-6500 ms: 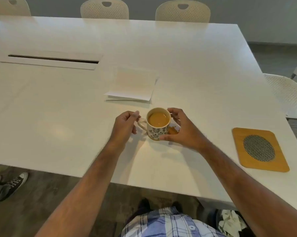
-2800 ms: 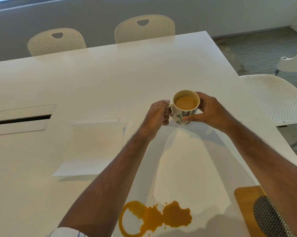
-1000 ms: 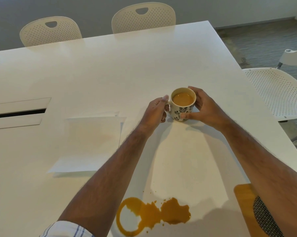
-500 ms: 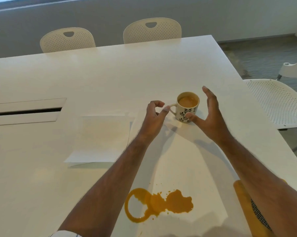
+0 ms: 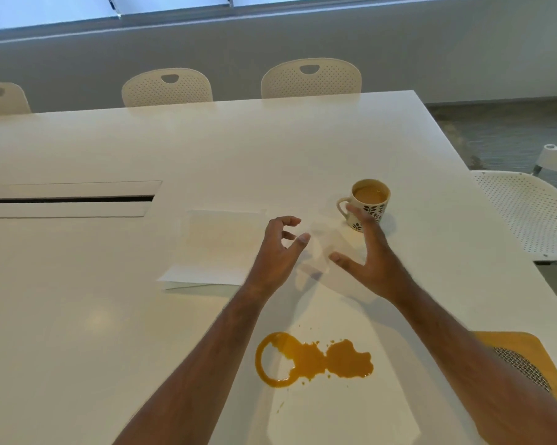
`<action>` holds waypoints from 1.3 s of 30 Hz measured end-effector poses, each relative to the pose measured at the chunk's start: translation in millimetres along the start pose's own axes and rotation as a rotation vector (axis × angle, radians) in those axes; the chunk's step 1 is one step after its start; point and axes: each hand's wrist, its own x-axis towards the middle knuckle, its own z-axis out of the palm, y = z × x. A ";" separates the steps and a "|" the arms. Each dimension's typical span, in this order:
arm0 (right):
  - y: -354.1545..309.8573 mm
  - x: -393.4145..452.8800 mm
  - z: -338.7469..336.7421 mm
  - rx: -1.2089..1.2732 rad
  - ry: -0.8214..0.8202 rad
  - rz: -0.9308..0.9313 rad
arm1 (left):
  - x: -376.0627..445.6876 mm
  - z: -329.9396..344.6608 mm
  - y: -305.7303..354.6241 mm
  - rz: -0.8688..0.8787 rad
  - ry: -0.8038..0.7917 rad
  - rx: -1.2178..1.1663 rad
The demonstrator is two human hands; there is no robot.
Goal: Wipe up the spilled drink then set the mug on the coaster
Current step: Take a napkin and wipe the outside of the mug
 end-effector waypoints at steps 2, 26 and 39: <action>-3.8 -3.6 8.5 -0.037 -0.105 0.025 | -12.3 -10.7 -5.2 0.007 0.024 0.028; -23.3 -29.0 57.1 -0.502 -0.569 0.224 | -80.0 -115.0 -62.7 0.120 0.023 0.740; -24.4 -32.5 60.2 -0.544 -0.575 0.224 | -75.4 -109.4 -55.4 0.169 0.185 0.638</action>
